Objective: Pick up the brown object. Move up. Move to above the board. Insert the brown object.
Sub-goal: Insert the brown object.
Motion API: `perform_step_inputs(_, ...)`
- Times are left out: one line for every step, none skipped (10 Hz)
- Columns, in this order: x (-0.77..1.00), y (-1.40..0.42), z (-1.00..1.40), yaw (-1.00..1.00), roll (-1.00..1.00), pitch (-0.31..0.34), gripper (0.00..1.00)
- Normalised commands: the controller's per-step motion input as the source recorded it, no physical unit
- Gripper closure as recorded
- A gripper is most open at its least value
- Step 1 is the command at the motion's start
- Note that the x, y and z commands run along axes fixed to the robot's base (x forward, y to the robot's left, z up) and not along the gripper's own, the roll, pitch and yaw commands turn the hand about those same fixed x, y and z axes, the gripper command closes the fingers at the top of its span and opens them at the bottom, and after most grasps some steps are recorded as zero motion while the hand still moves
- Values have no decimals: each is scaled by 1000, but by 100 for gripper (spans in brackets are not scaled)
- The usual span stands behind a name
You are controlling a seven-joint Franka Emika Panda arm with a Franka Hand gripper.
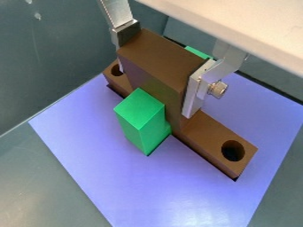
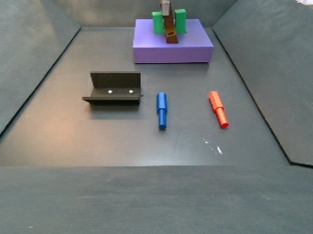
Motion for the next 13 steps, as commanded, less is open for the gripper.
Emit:
perform_step_inputs(0,0,0,111,27,-383,100)
perform_step_inputs(0,0,0,66,111,-300,100)
perform_step_inputs(0,0,0,46,217,-323,100)
perform_step_inputs(-86,0,-71,51,254,-383,100)
perform_step_inputs(-49,-31,-57,40,344,-359,100)
perform_step_inputs(-54,-43,-137,6,350,-360,100)
perform_step_inputs(-83,0,-263,29,93,-296,100)
perform_step_inputs(0,0,-260,0,0,-124,100)
perform_step_inputs(0,0,-643,-29,-39,-137,100)
perform_step_inputs(0,0,-817,-37,-64,-189,100)
perform_step_inputs(0,0,-797,-23,-54,-211,100)
perform_step_inputs(0,0,0,0,14,0,100)
perform_step_inputs(0,0,0,0,0,0,100)
